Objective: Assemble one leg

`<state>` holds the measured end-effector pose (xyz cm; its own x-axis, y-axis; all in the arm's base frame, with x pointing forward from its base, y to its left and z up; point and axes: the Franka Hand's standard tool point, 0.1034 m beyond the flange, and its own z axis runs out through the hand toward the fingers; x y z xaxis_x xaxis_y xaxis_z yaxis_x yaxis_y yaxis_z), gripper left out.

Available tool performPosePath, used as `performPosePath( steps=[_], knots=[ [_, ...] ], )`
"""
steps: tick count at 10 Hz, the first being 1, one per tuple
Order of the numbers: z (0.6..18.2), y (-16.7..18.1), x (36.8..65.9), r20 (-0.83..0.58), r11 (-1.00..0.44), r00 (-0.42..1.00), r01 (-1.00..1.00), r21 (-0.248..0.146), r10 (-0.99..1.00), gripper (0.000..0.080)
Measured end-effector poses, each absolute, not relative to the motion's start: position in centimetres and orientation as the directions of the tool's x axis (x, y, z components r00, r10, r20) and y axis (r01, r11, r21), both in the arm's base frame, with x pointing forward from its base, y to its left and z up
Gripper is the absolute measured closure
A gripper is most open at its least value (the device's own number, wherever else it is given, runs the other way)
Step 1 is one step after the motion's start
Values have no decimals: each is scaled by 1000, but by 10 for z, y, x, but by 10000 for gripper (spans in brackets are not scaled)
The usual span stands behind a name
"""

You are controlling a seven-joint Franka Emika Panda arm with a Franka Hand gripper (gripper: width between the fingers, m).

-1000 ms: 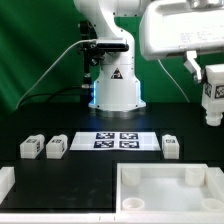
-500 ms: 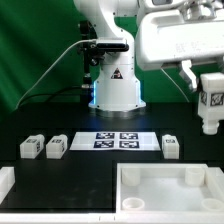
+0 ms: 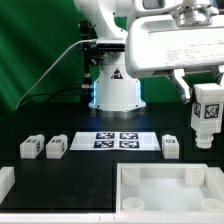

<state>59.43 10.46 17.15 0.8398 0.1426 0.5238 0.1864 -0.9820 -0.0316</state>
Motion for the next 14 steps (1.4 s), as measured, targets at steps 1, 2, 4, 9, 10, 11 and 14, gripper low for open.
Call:
performPosePath(
  steps=[1, 2, 4, 9, 10, 11, 14],
  knots=[
    [171, 105, 594, 524, -982, 840, 186, -32, 143, 508],
    [171, 105, 594, 523, -982, 840, 186, -32, 143, 508],
    [168, 105, 594, 520, -982, 842, 186, -32, 143, 508],
    [126, 107, 621, 518, -984, 846, 172, -49, 122, 508],
    [122, 111, 625, 518, -983, 847, 173, -52, 122, 508],
    [114, 114, 626, 517, -983, 847, 175, -55, 122, 508],
    [103, 111, 625, 504, -983, 855, 172, -55, 121, 508]
  ],
)
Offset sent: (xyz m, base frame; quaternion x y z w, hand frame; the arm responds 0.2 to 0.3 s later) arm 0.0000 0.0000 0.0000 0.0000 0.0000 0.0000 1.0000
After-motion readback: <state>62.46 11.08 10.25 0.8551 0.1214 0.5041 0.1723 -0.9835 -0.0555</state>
